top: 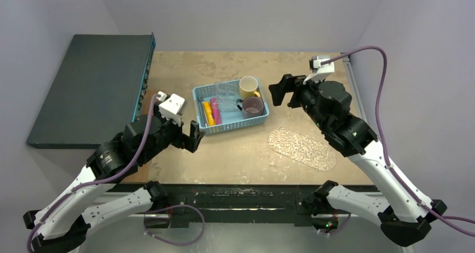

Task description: Prepare toiletry sets of a toothbrush and toothpaste on the tray

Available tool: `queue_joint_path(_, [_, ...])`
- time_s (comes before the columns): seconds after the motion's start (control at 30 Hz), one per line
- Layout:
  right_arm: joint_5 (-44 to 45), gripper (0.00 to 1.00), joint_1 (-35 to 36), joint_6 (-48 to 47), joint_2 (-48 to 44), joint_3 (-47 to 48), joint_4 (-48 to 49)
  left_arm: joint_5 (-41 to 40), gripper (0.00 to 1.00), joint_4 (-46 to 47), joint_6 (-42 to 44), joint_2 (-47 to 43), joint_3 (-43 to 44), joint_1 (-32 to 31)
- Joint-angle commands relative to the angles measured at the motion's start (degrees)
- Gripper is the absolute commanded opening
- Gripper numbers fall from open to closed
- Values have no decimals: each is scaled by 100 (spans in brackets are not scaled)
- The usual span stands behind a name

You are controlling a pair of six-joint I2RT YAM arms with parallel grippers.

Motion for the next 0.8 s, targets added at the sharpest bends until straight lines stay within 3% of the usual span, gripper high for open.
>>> queue_joint_path(0.0, [303,99,21,-125,248,359,-374,-99,100,167,-134,-95,-158,-24])
queue_joint_path(0.4, [461,99,22,-146,701,86,-293,-220,100,19,-139,-133,-169,-20])
queue_joint_path(0.57, [70,98,9,-202,1084,94,-236,-378,100,-104,-108,-67,-145,-19])
queue_joint_path(0.77, [-6,86,-28,-98,1663,248,-293,-534,100,-169,-64,-69,-181,-18])
